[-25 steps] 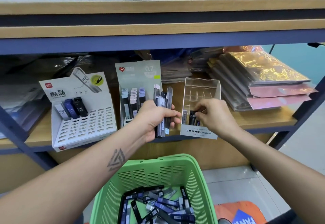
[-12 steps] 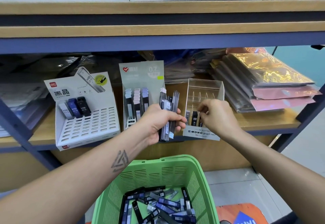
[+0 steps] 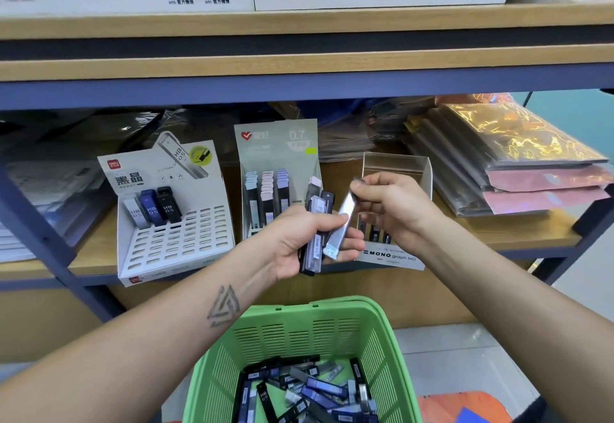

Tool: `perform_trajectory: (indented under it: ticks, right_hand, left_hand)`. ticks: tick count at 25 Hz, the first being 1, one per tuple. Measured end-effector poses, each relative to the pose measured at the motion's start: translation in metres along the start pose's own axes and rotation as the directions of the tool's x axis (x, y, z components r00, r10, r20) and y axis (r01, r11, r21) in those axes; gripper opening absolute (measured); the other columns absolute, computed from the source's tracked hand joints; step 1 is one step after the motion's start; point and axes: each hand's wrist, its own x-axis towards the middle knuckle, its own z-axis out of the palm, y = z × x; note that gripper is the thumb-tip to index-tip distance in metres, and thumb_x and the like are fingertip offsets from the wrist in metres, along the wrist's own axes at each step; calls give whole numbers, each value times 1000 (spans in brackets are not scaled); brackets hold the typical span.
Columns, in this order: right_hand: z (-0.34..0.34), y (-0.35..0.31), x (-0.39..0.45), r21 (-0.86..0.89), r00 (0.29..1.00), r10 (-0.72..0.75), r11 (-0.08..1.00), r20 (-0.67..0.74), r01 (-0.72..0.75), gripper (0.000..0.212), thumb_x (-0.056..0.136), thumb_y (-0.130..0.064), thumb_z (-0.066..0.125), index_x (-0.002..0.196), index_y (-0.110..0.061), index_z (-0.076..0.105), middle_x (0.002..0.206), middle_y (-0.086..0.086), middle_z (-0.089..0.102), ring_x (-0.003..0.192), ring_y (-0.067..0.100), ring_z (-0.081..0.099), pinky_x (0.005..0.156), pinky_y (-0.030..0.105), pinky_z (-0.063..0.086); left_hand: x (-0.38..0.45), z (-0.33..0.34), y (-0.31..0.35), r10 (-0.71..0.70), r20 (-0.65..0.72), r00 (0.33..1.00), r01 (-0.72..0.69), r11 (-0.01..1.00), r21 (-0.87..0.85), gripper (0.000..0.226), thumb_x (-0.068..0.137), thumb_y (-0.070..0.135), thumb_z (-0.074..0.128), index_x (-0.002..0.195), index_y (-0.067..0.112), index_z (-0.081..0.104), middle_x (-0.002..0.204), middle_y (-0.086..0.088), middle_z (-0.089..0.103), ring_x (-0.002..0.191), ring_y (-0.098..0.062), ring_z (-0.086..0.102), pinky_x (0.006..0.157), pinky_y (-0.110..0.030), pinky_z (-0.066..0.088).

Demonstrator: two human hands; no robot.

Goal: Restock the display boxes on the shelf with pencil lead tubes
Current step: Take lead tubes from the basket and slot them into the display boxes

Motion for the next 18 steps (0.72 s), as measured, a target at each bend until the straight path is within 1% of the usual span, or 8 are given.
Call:
perform_trajectory:
  ticks: [5, 9, 10, 11, 12, 14, 15, 18]
  right_hand:
    - [9, -1, 9, -73, 987, -118, 991, -111, 110, 19, 91, -4, 71, 109, -5, 63, 89, 13, 68, 65, 16, 69, 57, 26, 55]
    - [23, -2, 11, -152, 972, -232, 963, -32, 225, 4, 94, -7, 69, 97, -9, 69, 87, 13, 73, 71, 18, 73, 61, 22, 59]
    - [28, -2, 12, -215, 964, -267, 940, 13, 264, 6, 97, -10, 65, 96, -11, 71, 87, 13, 74, 72, 21, 74, 63, 25, 60]
    - [31, -1, 14, -358, 939, -338, 870, 64, 338, 12, 100, -13, 61, 98, -14, 73, 88, 12, 75, 75, 23, 74, 67, 30, 60]
    - [33, -1, 16, -566, 884, -446, 697, 139, 441, 18, 101, -14, 56, 103, -17, 74, 92, 8, 76, 80, 24, 73, 72, 35, 59]
    - [39, -2, 16, -809, 696, -607, 142, 383, 570, 28, 95, -14, 53, 115, -22, 71, 104, 1, 69, 96, 24, 64, 75, 34, 53]
    - [44, -3, 14, -795, 611, -621, -33, 492, 606, 33, 90, -14, 55, 119, -22, 69, 107, 2, 62, 99, 24, 59, 73, 33, 49]
    - [61, -4, 14, -636, 456, -602, -116, 656, 763, 28, 89, -17, 65, 117, -15, 69, 108, 4, 58, 98, 23, 53, 75, 35, 49]
  left_hand:
    - [-10, -17, 6, 15, -23, 1000, -14, 998, 56, 29, 98, 11, 60, 118, -9, 60, 94, -29, 72, 65, -27, 73, 50, -28, 59]
    - [-21, -30, 14, 137, -52, 989, -132, 987, 91, 2, 95, 2, 61, 94, 1, 60, 89, -28, 70, 48, -15, 54, 42, -18, 40]
    - [-23, -35, 17, 172, -77, 982, -165, 982, 96, 9, 94, -1, 61, 88, 4, 58, 86, -28, 70, 46, -15, 51, 41, -18, 38]
    - [-26, -39, 20, 202, -95, 975, -193, 976, 98, 13, 94, -2, 61, 85, 6, 56, 84, -28, 69, 45, -14, 50, 41, -18, 37]
    - [-28, -45, 24, 231, -107, 967, -222, 971, 91, 14, 94, -3, 60, 84, 6, 55, 81, -27, 68, 45, -14, 49, 40, -17, 37]
    - [-34, -53, 33, 261, -122, 957, -253, 964, 77, 10, 94, -3, 59, 88, 4, 56, 78, -27, 66, 44, -14, 48, 38, -16, 37]
    - [-37, -57, 36, 264, -133, 955, -257, 964, 70, 8, 94, -3, 58, 89, 3, 57, 77, -26, 66, 43, -13, 48, 38, -16, 36]
    - [-43, -65, 46, 260, -139, 956, -258, 966, 36, 4, 96, 2, 58, 93, 1, 60, 75, -24, 65, 42, -11, 46, 39, -15, 35]
